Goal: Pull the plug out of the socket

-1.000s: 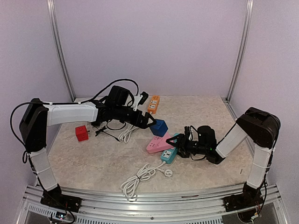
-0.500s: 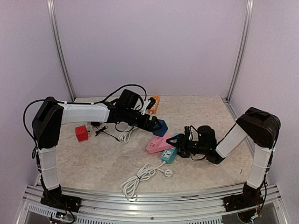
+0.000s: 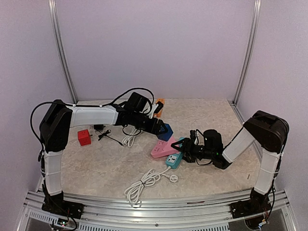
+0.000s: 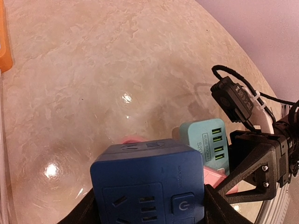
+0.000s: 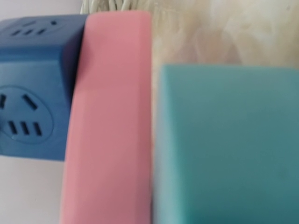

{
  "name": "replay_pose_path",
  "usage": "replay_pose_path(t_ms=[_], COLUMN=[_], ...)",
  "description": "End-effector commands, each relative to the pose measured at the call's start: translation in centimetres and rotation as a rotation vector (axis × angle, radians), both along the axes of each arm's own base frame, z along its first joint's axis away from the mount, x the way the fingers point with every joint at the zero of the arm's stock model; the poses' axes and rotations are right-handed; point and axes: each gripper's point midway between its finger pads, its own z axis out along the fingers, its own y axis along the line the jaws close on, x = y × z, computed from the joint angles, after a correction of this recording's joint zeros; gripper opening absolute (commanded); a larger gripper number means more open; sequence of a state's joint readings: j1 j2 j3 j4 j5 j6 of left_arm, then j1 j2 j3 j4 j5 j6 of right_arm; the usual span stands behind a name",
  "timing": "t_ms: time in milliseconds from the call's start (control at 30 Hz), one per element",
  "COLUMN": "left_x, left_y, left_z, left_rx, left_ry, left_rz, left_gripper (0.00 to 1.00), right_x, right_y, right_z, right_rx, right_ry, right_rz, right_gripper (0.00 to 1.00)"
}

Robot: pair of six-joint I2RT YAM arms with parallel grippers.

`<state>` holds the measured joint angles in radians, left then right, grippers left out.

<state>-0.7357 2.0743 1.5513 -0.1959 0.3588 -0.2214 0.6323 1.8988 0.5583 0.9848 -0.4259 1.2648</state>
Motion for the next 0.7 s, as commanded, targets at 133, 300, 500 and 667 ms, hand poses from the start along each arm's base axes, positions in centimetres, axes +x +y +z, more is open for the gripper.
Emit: replay_pose_path(t_ms=[133, 300, 500, 667], left_x=[-0.6, -1.1, -0.1, -0.1], left_y=[-0.2, -0.3, 0.8, 0.8], left_z=[0.4, 3.7, 5.2, 5.0], left_rx=[0.001, -0.073, -0.051, 0.06], left_ry=[0.024, 0.001, -0.069, -0.149], left_rz=[-0.02, -0.03, 0.02, 0.05], left_gripper=[0.47, 0.45, 0.39, 0.35], right_x=[0.3, 0.3, 0.2, 0.1], right_y=[-1.4, -1.5, -1.8, -2.1], right_z=[-1.4, -1.8, -2.0, -2.5], right_rx=[-0.083, -0.086, -0.1, -0.116], right_ry=[-0.025, -0.012, -0.002, 0.014], right_rz=[-0.026, -0.032, -0.043, -0.057], right_gripper=[0.14, 0.11, 0.08, 0.05])
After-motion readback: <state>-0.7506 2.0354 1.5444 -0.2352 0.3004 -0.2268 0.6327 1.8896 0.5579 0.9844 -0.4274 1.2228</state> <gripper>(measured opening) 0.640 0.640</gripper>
